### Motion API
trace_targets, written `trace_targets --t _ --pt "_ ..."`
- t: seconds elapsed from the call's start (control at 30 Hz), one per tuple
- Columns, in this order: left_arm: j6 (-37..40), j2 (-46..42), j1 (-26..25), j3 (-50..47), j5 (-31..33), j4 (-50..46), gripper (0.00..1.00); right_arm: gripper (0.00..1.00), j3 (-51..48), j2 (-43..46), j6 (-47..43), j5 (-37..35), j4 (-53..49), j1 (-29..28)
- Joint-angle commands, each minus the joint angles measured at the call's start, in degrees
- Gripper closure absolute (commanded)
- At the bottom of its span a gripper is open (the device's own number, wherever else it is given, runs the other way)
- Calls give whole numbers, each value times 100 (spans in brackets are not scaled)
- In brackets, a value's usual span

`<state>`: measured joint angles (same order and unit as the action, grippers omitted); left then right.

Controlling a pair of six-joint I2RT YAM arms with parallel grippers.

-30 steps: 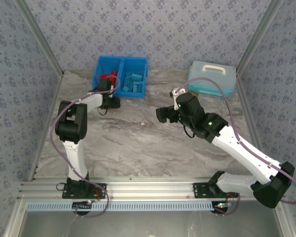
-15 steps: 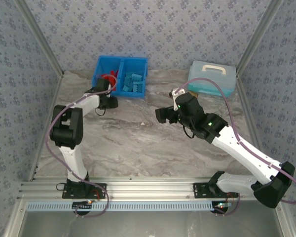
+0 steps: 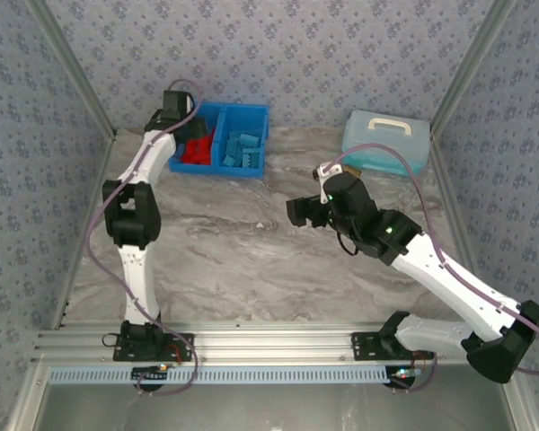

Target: Sort the legos into containers by color

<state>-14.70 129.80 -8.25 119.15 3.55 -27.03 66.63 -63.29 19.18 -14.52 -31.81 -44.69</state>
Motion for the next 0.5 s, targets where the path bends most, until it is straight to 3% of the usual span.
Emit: trace_targets --t 0.0,0.1,0.2,0.47 --pt "190 369 -25 609 90 -489 47 2 44 235 172 -263 -230 -45" --pt "191 332 -25 685 -156 -477 31 2 -76 361 189 -472 -409 -40" --pt "105 -258 -25 102 -358 -47 20 2 -297 503 252 -698 -514 11" --pt "-437 -3407 -100 -3457 -412 1737 4 0 -1530 1148 316 -1949 -91 608"
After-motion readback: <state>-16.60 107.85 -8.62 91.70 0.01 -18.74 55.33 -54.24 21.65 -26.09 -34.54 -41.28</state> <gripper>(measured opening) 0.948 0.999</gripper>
